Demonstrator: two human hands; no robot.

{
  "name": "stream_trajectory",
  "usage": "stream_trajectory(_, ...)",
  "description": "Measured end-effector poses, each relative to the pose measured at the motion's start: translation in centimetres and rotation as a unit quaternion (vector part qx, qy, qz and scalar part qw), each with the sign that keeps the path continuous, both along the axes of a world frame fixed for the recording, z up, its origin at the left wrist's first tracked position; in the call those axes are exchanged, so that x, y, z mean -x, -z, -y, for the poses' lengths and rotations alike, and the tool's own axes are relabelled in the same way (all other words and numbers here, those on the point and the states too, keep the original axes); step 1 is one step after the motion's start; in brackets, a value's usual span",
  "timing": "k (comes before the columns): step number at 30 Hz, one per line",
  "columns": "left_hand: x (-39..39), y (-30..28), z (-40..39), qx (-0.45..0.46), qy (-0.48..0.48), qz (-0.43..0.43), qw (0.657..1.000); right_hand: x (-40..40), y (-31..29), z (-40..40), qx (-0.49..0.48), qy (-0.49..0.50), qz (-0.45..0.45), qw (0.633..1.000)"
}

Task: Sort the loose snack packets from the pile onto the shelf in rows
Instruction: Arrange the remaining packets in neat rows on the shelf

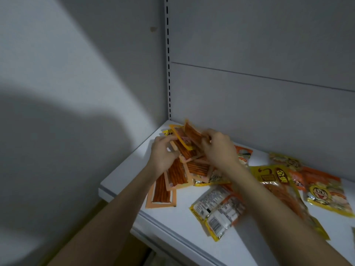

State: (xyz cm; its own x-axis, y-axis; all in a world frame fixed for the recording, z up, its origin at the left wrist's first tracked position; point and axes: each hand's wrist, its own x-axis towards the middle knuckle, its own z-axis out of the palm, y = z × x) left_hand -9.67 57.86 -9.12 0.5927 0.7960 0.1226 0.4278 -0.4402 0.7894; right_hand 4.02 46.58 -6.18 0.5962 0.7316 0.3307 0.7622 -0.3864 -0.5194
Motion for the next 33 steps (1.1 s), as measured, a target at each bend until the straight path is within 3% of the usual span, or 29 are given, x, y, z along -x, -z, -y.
stream_trajectory(5,-0.7,-0.9,2.2,0.024,0.02,0.064,0.997,-1.2,0.7,4.6,-0.12,0.07,-0.112,0.984)
stream_trajectory(11,-1.7,-3.4,3.9,-0.044,0.009,0.066,0.997,-2.2,-0.3,12.1,-0.223,0.126,-0.281,0.925)
stream_trajectory(17,-3.7,-3.0,6.5,-0.04,0.04,0.093,0.994,-4.5,0.2,15.8,-0.168,0.167,-0.283,0.929)
stream_trajectory(20,-4.6,-1.0,7.1,-0.081,0.065,0.04,0.994,-5.5,1.3,16.0,-0.083,0.17,-0.171,0.967)
stream_trajectory(23,-5.2,0.0,7.2,-0.12,0.058,-0.06,0.989,-5.8,2.1,15.8,-0.087,0.175,-0.066,0.978)
stream_trajectory(24,-5.2,-0.1,7.5,-0.14,0.044,-0.052,0.988,-5.6,2.0,16.0,-0.108,0.176,-0.066,0.976)
stream_trajectory(26,-5.3,-0.9,8.3,-0.147,0.032,0.055,0.987,-5.0,1.6,16.3,-0.185,0.147,-0.168,0.957)
stream_trajectory(29,-5.3,-2.6,10.6,0.007,0.107,0.17,0.98,-3.5,1.0,15.9,-0.257,0.057,-0.376,0.889)
stream_trajectory(31,-5.6,-2.9,12.2,0.129,0.177,0.181,0.959,-2.2,0.9,15.2,-0.268,-0.02,-0.437,0.858)
stream_trajectory(33,-5.5,-2.7,12.9,0.189,0.192,0.208,0.94,-1.5,0.8,14.8,-0.244,-0.072,-0.451,0.855)
